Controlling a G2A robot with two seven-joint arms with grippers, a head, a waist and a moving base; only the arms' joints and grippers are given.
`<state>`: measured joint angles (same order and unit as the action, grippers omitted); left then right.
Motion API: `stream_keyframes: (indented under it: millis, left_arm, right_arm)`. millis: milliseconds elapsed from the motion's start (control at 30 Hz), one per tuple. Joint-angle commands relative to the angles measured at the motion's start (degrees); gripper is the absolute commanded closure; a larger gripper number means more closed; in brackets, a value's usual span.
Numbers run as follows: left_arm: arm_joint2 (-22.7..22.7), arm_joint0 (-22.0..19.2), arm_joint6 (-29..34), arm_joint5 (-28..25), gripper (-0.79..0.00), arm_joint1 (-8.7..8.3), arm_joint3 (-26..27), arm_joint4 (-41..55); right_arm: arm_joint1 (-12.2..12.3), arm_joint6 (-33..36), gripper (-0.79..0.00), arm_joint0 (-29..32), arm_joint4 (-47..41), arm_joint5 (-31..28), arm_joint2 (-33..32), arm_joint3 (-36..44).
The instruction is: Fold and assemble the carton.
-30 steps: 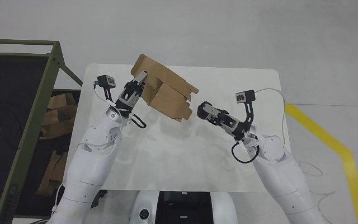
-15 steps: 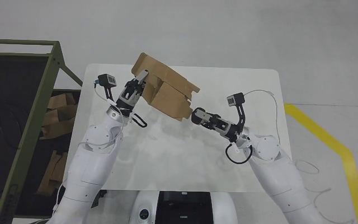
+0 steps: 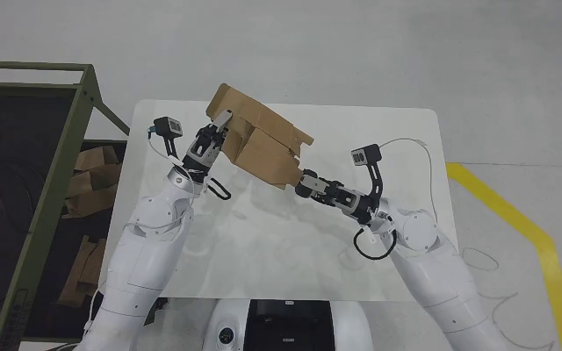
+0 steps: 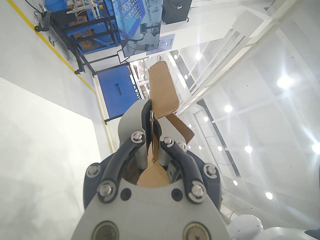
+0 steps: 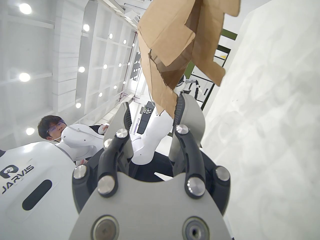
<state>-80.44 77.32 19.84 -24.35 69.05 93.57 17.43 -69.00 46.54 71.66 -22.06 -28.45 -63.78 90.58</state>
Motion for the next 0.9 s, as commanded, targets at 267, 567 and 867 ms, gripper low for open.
stream_keyframes:
  millis: [267,567,867]
  left_arm:
    - [-0.2,0.3,0.1,0.0,0.000,0.12,0.1,-0.4]
    - [-0.4,0.8,0.3,0.1,0.000,0.23,0.6,-0.5]
    - [-0.2,1.0,0.3,0.2,0.000,0.38,0.9,-1.0]
  right_arm:
    - [0.1,2.6,-0.292,0.8,-3.8,-1.0,-0.2,1.9]
    - [0.0,2.2,-0.305,0.3,-2.3,-0.1,0.7,2.2]
    - [-0.2,0.8,-0.305,-0.4,-0.1,0.9,1.8,2.8]
